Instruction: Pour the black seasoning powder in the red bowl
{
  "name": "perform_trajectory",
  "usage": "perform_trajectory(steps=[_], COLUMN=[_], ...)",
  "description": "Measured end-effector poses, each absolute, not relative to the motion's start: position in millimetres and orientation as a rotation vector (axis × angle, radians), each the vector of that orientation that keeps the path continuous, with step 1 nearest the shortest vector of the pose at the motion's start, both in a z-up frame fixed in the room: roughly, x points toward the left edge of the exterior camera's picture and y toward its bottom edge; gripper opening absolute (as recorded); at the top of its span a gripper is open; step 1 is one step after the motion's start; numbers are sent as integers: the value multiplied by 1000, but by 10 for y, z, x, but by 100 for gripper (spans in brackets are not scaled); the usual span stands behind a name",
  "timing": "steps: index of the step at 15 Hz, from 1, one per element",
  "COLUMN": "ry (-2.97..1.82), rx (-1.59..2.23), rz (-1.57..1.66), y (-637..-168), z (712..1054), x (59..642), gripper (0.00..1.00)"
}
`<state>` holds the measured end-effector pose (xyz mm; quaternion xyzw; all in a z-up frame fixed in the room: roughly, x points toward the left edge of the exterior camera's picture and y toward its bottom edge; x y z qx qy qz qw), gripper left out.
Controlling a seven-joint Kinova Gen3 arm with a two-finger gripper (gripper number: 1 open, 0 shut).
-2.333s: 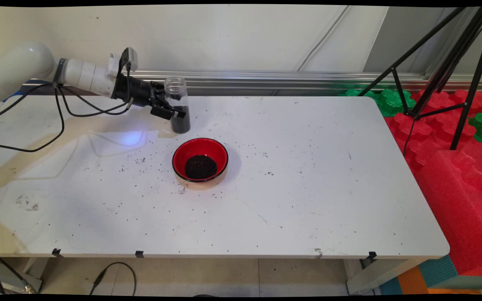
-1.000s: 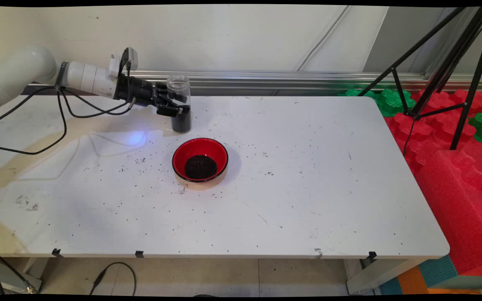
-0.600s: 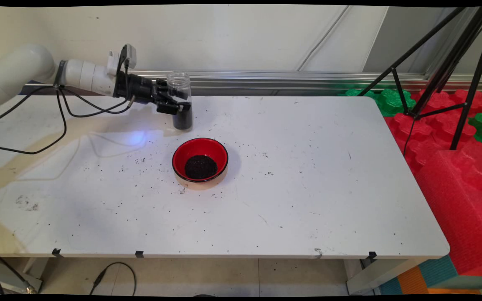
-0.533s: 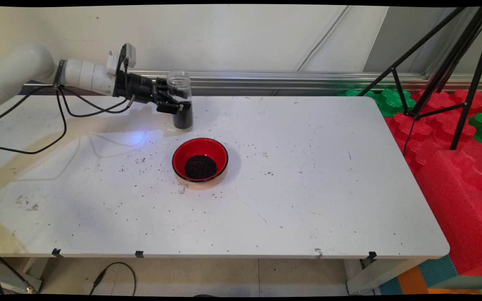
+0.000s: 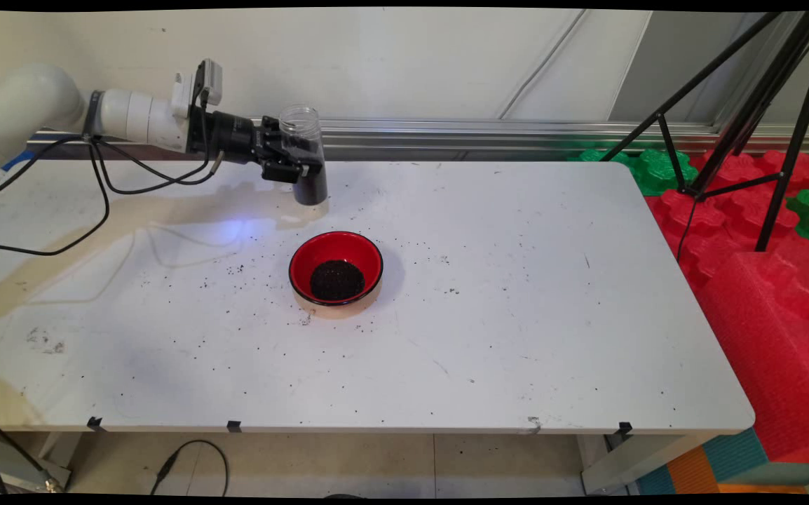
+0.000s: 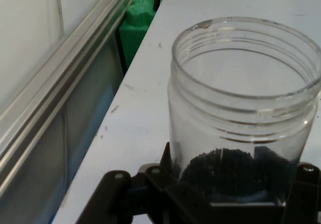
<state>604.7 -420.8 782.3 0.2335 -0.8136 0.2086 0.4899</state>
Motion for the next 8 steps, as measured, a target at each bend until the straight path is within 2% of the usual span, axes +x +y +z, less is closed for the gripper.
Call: perform_trajectory(steps=[8], ry=[-1995], rx=[447], rz=[613], y=[-4164], z=[7988], x=[5926], gripper=[0])
